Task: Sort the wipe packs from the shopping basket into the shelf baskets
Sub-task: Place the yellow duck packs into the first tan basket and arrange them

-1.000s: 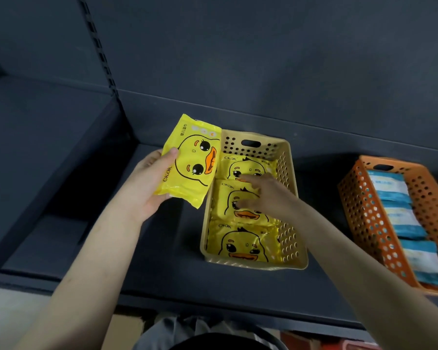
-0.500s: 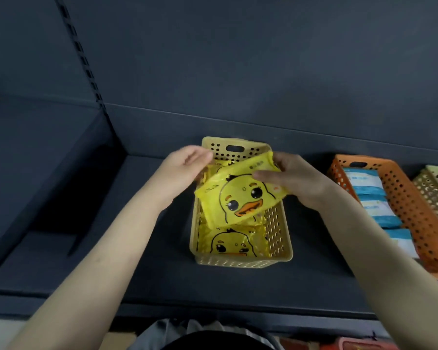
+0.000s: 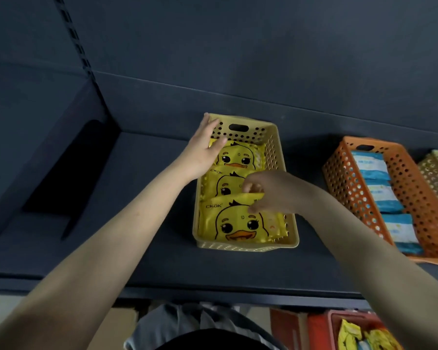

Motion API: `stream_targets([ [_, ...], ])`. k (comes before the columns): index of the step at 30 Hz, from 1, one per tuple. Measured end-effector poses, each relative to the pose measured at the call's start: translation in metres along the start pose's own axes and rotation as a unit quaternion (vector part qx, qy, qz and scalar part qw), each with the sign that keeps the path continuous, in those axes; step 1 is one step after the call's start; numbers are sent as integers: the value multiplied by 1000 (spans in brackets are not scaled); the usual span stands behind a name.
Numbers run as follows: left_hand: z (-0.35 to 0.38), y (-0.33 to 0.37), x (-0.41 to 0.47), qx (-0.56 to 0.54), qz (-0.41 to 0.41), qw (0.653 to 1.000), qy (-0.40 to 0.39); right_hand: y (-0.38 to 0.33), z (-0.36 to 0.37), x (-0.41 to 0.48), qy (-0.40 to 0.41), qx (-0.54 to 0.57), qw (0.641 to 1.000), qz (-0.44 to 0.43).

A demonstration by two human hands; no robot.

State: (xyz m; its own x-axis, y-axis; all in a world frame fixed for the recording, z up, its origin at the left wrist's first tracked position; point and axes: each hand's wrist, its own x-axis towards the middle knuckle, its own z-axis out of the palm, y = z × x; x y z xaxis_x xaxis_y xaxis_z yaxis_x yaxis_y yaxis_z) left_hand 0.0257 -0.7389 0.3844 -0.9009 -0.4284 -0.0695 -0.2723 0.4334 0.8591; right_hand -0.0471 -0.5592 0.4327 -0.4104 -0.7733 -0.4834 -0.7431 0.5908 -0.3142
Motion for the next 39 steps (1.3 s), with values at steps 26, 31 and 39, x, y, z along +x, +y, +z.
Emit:
stream_targets([
  [26,3,-5,5,-2,8,999,31,-13,36,19,166,31,985,-35],
  [31,3,-7,4,-13,17,999,28,-10,50,43,28,-48,998,37],
  [39,5,-10,5,-32,27,998,41,-5,54,35,-20,-89,996,23],
])
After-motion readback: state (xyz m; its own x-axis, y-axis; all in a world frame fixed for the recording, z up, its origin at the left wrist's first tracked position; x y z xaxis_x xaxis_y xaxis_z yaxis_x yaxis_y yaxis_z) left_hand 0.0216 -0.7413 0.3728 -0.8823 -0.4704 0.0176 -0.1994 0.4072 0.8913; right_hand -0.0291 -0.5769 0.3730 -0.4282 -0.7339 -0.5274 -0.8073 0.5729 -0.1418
